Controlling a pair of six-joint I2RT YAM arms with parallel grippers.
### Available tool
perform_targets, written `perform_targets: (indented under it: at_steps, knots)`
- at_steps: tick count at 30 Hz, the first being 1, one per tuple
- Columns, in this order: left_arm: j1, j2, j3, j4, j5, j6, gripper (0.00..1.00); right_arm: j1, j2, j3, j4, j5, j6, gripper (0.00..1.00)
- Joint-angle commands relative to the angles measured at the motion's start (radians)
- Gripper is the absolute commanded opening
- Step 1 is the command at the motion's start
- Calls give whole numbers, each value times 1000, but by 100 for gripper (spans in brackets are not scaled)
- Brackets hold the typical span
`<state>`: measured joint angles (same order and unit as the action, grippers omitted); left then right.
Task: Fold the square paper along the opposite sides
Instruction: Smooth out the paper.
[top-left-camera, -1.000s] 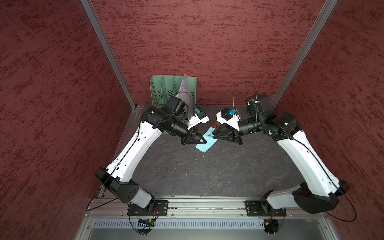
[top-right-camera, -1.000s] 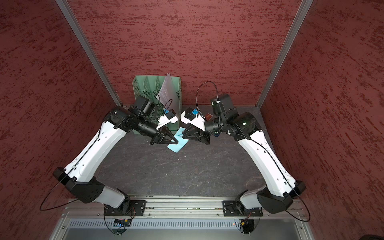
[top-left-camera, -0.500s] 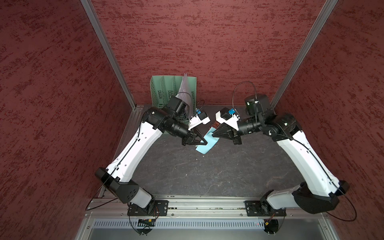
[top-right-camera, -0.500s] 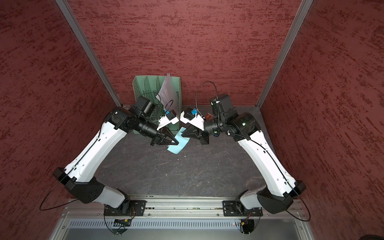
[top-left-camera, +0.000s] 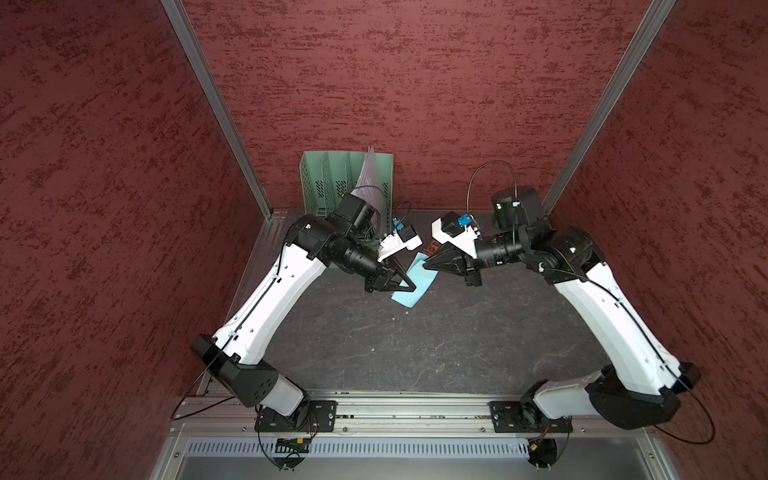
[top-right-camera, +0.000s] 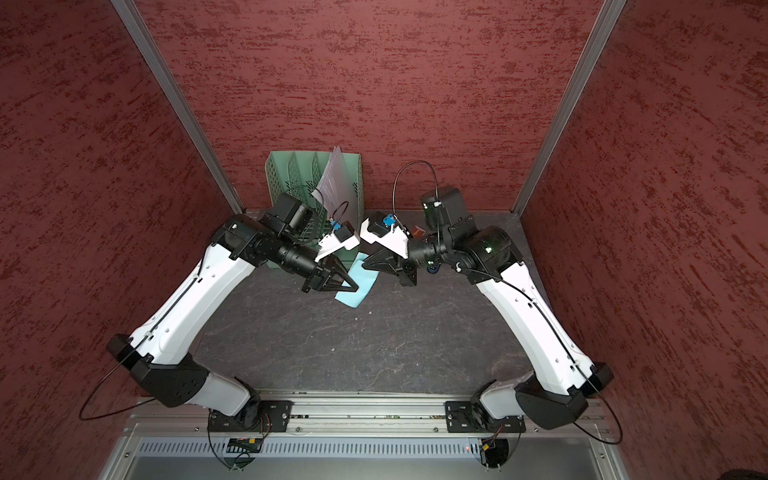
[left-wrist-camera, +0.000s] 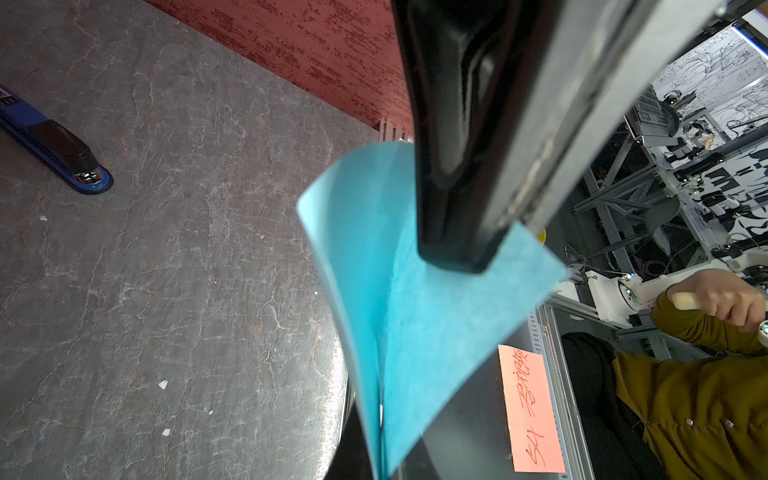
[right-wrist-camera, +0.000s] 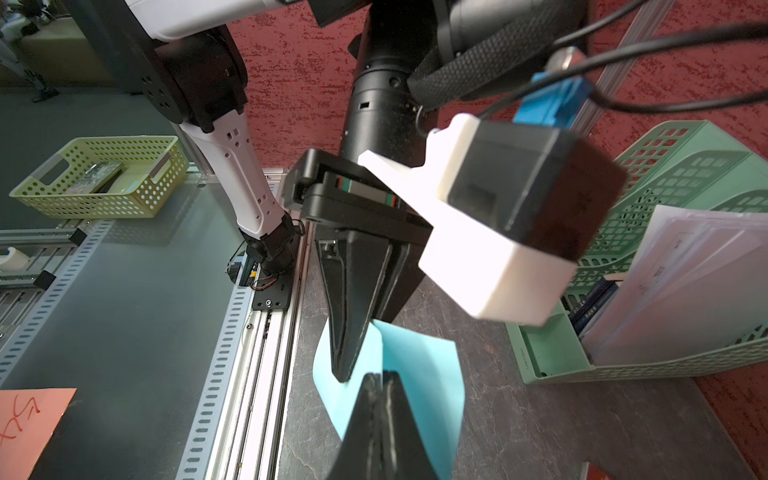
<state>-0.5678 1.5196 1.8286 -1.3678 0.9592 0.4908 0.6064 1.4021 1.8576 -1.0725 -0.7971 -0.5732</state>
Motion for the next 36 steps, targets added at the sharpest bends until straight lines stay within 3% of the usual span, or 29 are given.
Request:
perform_targets:
  at_steps: [1, 18, 26, 36]
  knots:
    - [-6, -31, -15, 22, -9, 12, 9, 12, -28, -9, 34, 15, 13, 0]
    - [-8, -48, -30, 51, -22, 1, 10, 11, -23, -16, 50, 10, 27, 0]
    - [-17, -54, -40, 61, -37, 0, 2, 12, -23, -17, 51, 10, 28, 0]
    - [-18, -63, -48, 71, -45, -4, 2, 12, -29, -24, 53, 11, 27, 0]
